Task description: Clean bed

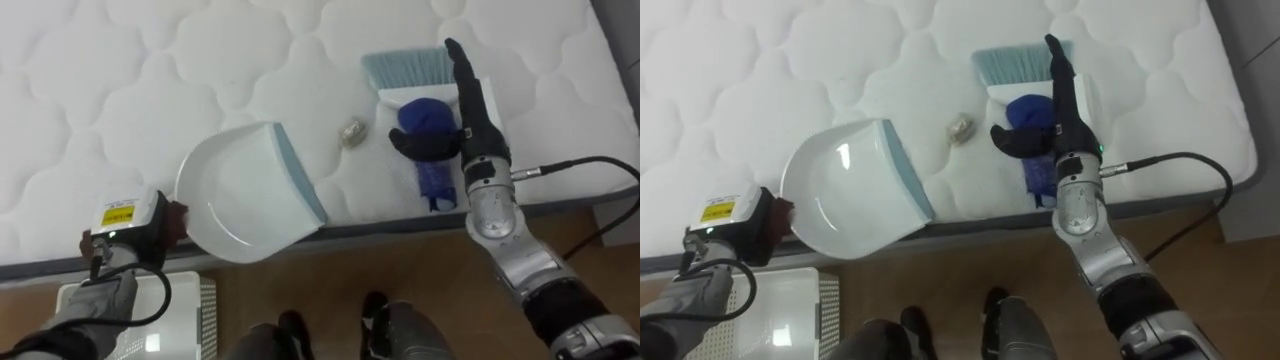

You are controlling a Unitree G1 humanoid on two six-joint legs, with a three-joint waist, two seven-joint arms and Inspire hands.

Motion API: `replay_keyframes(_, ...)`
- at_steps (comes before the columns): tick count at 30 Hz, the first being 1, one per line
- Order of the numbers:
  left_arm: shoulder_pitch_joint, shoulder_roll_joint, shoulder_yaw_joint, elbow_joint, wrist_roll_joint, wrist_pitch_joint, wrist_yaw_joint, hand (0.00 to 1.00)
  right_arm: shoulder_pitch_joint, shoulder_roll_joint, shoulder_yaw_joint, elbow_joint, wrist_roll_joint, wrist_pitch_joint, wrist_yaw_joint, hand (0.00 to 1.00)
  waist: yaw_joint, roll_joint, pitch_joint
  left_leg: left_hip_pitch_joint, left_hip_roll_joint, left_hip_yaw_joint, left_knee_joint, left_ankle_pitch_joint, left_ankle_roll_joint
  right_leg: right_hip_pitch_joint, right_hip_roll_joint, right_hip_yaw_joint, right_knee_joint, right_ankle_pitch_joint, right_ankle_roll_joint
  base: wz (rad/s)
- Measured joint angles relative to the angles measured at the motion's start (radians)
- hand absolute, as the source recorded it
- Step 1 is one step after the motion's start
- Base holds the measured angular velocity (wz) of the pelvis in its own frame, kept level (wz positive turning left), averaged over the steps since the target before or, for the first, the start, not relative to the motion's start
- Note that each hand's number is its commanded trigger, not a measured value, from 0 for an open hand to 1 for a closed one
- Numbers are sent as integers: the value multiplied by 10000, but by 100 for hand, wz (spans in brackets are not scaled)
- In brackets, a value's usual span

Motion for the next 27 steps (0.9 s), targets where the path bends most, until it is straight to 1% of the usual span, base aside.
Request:
replay_keyframes(7,21,0,0,-1,8,58,-2,100,127,6,24,1,-58,24,-312,0,0,-4,-2,-12,-2,2,38,4,10,3,-2,18,15,0,0,0)
replay_keyframes(13,119,-1,-1,-9,3,65,-19,100,145,4,28,123,-45,95,-387,0,-9,-81,-51,-43,6,-38,94,4,16,16,-1,-16,15,-1,0,1)
replay_keyframes(27,117,-1,-42,-13,-28,182,-14,100,254,1,302,878,126,103,-570,0,-9,-60,-51,-86,7,-82,112,-4,38,15,-8,-66,-14,10,14,0)
